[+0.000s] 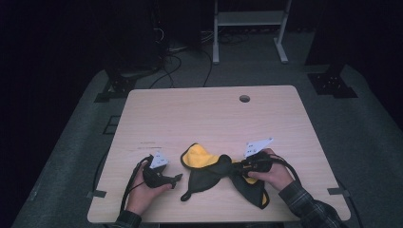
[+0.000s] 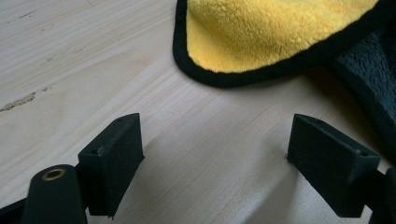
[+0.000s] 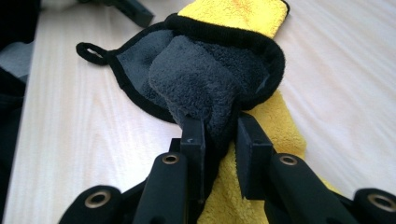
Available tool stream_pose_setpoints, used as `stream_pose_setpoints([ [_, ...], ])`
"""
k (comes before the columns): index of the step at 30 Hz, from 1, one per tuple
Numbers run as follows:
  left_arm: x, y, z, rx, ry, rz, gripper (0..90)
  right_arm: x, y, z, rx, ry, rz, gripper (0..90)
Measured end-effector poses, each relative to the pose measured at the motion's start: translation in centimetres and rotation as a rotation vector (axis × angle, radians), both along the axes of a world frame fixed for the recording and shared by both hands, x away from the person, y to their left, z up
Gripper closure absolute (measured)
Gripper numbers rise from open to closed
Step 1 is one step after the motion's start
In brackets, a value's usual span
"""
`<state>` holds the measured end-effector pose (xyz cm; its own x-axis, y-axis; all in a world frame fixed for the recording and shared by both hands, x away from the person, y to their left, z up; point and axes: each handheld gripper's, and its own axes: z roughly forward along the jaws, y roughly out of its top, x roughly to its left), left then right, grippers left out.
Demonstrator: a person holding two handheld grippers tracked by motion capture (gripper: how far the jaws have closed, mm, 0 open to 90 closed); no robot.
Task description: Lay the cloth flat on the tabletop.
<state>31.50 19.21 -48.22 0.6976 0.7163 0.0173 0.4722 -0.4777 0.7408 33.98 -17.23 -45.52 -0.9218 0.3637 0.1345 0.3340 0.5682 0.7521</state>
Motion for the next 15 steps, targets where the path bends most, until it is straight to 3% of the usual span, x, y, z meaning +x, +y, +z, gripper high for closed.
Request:
stream_pose_setpoints([
  [2,0.0,0.0,0.0,-0.001,0.000,0.000,16.7,0.0,0.1,-0.1,-0.003,-0.004,0.000,71.5],
  [3,0.0,0.0,0.0,-0.001,0.000,0.001,16.9,0.0,0.0,0.0,0.005,-0.005,-0.005,60.6],
  [4,0.0,0.0,0.0,-0.004,0.000,0.002,16.9,0.0,0.0,0.0,0.005,-0.005,-0.005,60.6],
  [7,0.0,0.0,0.0,-0.014,0.002,0.005,17.6,-0.3,-0.7,0.3,0.046,0.004,-0.027,48.5],
  [12,0.0,0.1,0.0,-0.025,0.007,0.003,19.7,-1.4,-2.7,1.0,0.066,-0.032,-0.079,44.8],
  [15,-0.1,0.0,0.0,-0.007,-0.001,-0.002,19.5,-2.6,-3.9,0.7,0.043,-0.047,-0.103,46.0],
])
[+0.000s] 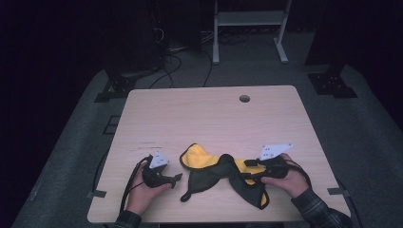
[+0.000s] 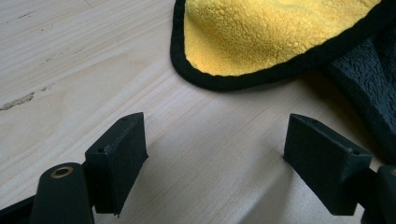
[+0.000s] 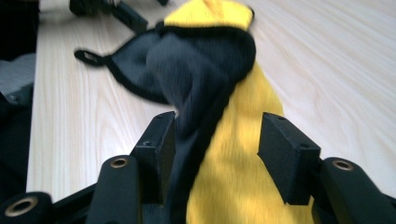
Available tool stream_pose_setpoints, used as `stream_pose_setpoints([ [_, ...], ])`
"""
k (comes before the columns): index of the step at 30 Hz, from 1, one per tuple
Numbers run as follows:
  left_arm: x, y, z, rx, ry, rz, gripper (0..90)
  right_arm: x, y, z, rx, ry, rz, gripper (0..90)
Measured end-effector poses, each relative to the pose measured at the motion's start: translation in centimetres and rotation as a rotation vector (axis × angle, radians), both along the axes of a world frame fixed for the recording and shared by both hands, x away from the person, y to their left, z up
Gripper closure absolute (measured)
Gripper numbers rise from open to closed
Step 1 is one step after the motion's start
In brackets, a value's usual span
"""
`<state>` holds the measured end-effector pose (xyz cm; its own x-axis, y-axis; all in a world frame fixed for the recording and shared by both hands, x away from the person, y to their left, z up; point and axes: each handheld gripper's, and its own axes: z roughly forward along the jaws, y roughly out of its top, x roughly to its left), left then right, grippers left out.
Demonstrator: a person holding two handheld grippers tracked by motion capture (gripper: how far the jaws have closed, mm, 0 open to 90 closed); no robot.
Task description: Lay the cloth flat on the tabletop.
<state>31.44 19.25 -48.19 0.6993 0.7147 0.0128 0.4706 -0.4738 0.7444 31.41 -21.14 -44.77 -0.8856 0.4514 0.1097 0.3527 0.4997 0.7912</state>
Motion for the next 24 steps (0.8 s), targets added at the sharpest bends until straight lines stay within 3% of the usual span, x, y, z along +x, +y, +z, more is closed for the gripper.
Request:
stream_pose_setpoints([
  [6,0.0,-0.1,0.0,0.000,-0.003,0.003,19.2,-1.7,-0.8,-1.0,-0.022,0.005,-0.027,49.2],
  [10,0.0,-0.1,0.0,0.000,-0.003,0.004,18.8,-2.5,-0.2,-1.8,-0.094,-0.029,-0.028,49.1],
  [14,0.0,-0.1,0.0,0.000,-0.003,0.004,18.8,-2.6,0.5,-2.3,-0.130,-0.033,-0.009,50.6],
  [16,0.0,-0.1,0.0,0.000,-0.002,0.005,18.8,-2.6,0.6,-2.4,-0.167,-0.063,-0.012,58.3],
  [19,0.0,-0.1,0.0,0.000,-0.002,0.005,18.8,-2.5,0.3,-2.1,-0.168,-0.069,-0.034,75.7],
  [24,0.0,-0.1,0.0,0.001,-0.003,0.004,18.8,-2.1,-0.3,-1.7,-0.130,-0.040,-0.053,80.3],
])
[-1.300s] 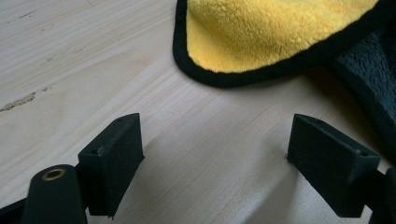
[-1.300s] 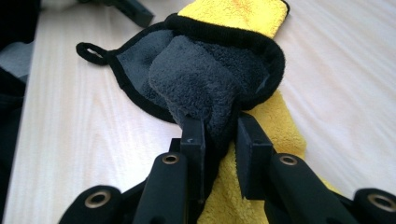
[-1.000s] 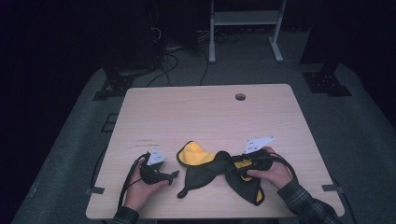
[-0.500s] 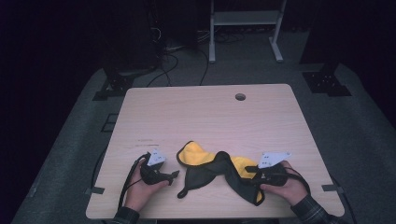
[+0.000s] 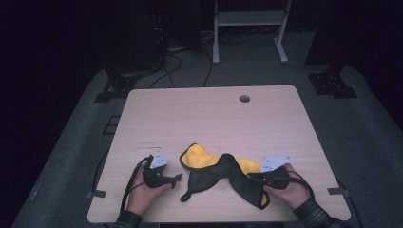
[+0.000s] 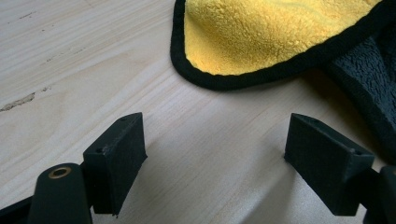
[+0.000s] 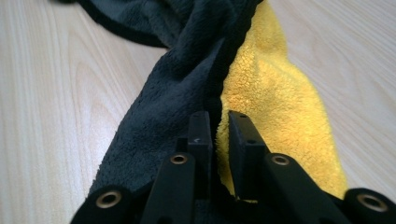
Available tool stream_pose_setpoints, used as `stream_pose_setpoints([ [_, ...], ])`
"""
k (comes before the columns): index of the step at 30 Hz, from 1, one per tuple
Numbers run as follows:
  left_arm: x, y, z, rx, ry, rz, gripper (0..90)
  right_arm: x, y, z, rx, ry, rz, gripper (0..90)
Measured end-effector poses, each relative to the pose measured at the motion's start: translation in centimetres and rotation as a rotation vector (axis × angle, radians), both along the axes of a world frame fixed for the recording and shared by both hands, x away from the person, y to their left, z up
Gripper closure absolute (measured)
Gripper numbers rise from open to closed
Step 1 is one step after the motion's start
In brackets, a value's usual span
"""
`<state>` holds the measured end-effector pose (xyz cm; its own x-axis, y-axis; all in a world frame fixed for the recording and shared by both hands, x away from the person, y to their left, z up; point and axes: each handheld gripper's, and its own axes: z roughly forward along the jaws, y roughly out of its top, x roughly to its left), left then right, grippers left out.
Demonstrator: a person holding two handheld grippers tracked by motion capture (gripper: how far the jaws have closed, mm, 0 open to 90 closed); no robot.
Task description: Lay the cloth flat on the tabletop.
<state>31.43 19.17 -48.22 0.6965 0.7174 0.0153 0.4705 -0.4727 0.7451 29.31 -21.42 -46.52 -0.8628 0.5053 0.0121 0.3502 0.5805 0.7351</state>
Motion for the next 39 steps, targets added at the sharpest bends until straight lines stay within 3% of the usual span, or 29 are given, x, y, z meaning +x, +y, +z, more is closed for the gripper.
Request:
stream_pose_setpoints([
  [2,0.0,0.0,0.0,0.000,0.000,0.000,18.8,0.5,-0.8,0.4,0.048,0.005,-0.029,81.6],
  [6,0.2,0.1,0.1,-0.019,0.005,0.005,22.5,1.2,-1.9,0.8,0.089,0.010,-0.079,82.8],
  [9,0.5,0.1,0.3,-0.037,0.009,0.002,22.9,1.4,-2.3,1.0,0.097,0.009,-0.094,83.1],
  [15,1.3,-0.4,1.0,-0.040,-0.036,-0.043,24.7,1.7,-2.6,1.2,0.105,0.003,-0.101,83.0],
  [18,1.7,-1.0,1.0,-0.009,-0.062,-0.062,24.9,1.8,-2.6,1.2,0.106,0.009,-0.104,83.0],
  [20,2.0,-1.2,0.9,-0.013,-0.069,-0.072,25.9,1.9,-2.7,1.2,0.112,0.016,-0.109,83.0],
  [23,2.8,-1.2,1.2,-0.053,-0.052,-0.049,28.7,1.9,-2.8,1.2,0.110,0.014,-0.107,83.0],
  [28,4.1,-0.8,1.0,-0.045,-0.008,-0.007,35.0,2.0,-2.8,1.3,0.109,0.015,-0.110,83.0],
  [33,4.7,-1.1,0.5,-0.059,0.028,-0.022,44.0,2.1,-2.9,1.3,0.107,0.011,-0.111,83.0],
  [39,4.6,-2.0,0.6,-0.037,0.034,-0.043,65.9,2.1,-3.0,1.3,0.106,0.007,-0.113,83.0],
])
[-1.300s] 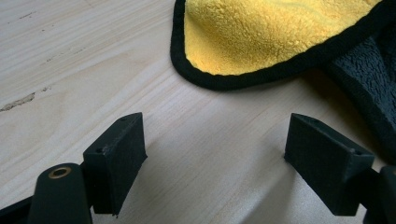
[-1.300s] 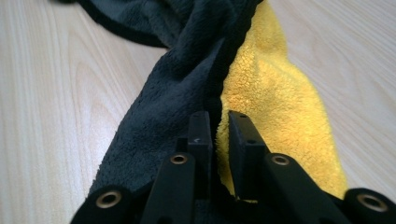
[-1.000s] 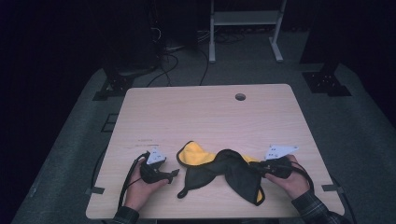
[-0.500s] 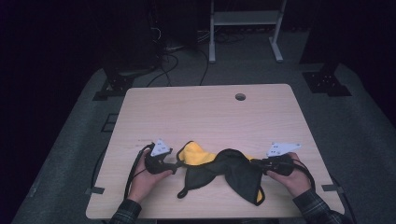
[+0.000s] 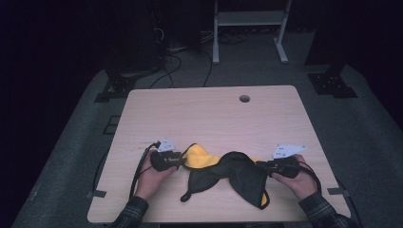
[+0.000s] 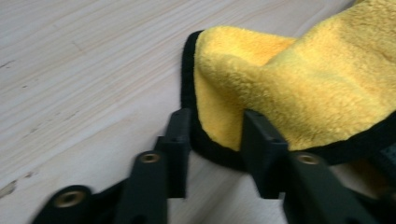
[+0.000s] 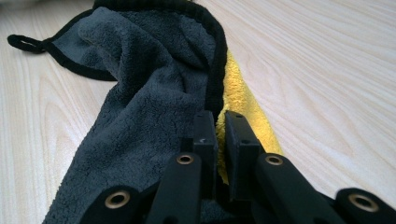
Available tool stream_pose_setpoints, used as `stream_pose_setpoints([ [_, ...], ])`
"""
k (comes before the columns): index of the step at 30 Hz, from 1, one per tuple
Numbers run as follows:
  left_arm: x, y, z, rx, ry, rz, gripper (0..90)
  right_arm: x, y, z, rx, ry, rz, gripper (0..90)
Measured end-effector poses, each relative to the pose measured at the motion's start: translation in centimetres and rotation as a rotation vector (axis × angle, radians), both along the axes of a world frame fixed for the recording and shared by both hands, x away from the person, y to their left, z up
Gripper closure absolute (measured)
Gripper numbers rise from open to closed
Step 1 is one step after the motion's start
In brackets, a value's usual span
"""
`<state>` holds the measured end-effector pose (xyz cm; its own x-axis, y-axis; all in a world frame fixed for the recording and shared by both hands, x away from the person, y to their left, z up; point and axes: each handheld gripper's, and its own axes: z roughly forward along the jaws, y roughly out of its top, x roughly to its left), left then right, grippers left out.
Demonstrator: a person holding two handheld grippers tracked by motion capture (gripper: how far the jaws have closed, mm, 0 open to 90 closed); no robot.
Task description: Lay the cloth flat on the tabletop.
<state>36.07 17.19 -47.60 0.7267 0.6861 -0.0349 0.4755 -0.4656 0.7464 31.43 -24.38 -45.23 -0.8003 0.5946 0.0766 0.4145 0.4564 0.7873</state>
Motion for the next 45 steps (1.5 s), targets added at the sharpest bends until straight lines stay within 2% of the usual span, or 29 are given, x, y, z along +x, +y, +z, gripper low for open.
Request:
stream_pose_setpoints([
  [1,0.0,-0.1,0.1,0.011,0.006,0.003,70.2,0.0,0.0,0.0,0.000,0.001,-0.001,83.0],
  [3,0.0,-0.3,0.2,-0.002,0.037,0.009,82.1,0.0,0.0,0.0,-0.001,0.000,-0.002,83.0],
  [8,-0.3,-0.3,0.5,0.013,0.060,0.014,85.0,0.1,-0.2,0.0,-0.002,-0.003,-0.007,83.0],
  [12,-0.7,0.1,1.3,-0.006,0.056,0.019,85.5,0.0,-0.5,0.4,0.009,-0.015,-0.021,83.2],
  [13,-0.9,0.3,1.6,-0.023,0.053,0.025,85.6,0.0,-0.6,0.5,0.013,-0.017,-0.023,83.3],
  [21,-1.5,1.8,4.3,-0.150,0.007,0.050,85.5,0.7,-1.2,1.7,0.034,-0.048,-0.059,84.0],
  [23,-1.6,2.2,5.4,-0.182,-0.020,0.057,85.6,1.1,-1.3,2.6,0.050,-0.069,-0.066,84.2],
  [24,-1.6,2.2,5.4,-0.182,-0.020,0.057,85.6,1.1,-1.3,2.6,0.050,-0.069,-0.066,84.2],
  [27,-1.7,2.4,7.1,-0.201,-0.061,0.056,85.6,1.7,-1.5,3.7,0.063,-0.097,-0.078,84.5],
  [28,-1.7,2.4,7.1,-0.201,-0.061,0.056,85.6,1.7,-1.5,3.7,0.063,-0.097,-0.078,84.5],
  [30,-1.7,2.6,8.0,-0.212,-0.085,0.057,85.6,2.0,-1.5,4.1,0.073,-0.108,-0.087,84.6],
  [33,-1.3,3.0,9.5,-0.245,-0.120,0.069,85.6,2.6,-1.8,5.1,0.094,-0.128,-0.108,84.8],
  [34,-1.3,3.0,9.5,-0.245,-0.120,0.069,85.6,2.6,-1.8,5.1,0.094,-0.128,-0.108,84.8],
  [37,-0.7,3.4,11.1,-0.277,-0.154,0.083,85.7,3.4,-2.1,6.2,0.107,-0.152,-0.127,84.8],
  [41,-0.1,3.8,12.1,-0.299,-0.182,0.099,85.8,4.1,-2.3,7.1,0.126,-0.168,-0.144,84.9],
  [44,1.0,4.2,13.5,-0.313,-0.210,0.110,85.8,5.4,-2.6,8.8,0.141,-0.193,-0.162,84.9],
  [45,1.0,4.2,13.5,-0.313,-0.210,0.110,85.8,5.8,-2.6,9.2,0.142,-0.201,-0.167,84.9],
])
